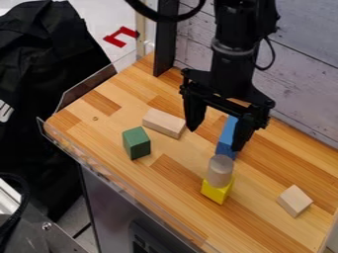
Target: Put the square on top of the cylinder.
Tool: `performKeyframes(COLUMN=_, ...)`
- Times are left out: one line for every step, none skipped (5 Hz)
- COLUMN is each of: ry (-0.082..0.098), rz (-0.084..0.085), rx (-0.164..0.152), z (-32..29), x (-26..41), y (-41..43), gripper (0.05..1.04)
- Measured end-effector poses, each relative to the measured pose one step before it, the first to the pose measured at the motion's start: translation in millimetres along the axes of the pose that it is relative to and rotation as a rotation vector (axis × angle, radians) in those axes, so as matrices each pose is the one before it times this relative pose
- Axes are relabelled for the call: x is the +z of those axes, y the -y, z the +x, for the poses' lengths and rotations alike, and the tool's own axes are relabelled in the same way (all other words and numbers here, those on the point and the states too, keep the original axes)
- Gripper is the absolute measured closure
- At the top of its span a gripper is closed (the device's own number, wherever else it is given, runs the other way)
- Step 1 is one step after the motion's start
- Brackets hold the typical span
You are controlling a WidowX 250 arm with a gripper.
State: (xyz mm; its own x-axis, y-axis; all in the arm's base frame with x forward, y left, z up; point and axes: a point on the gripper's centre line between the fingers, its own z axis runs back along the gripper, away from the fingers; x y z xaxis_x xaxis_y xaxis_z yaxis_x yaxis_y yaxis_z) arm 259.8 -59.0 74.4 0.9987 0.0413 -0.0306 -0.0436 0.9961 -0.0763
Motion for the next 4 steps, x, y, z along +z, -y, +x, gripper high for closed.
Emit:
performKeyframes(ry=-0.029, rz=0.0038, rx=0.0024, z=-3.43, x=-7.28, y=-0.1, gripper=0.083)
performKeyframes(ry=-0.0017, rz=-0.0149, rx=-0.0689, z=-6.36, x=-1.41, y=25.95, gripper=0.083)
performKeyframes(ry=0.0061, rz=-0.0073, rx=-0.0801, z=6.67, x=-3.03, y=24.64, gripper=0.083)
performKeyframes(ry=0.0128, rz=0.005, rx=-0.07, z=8.76, x=1.21, y=19.7, gripper=0.083)
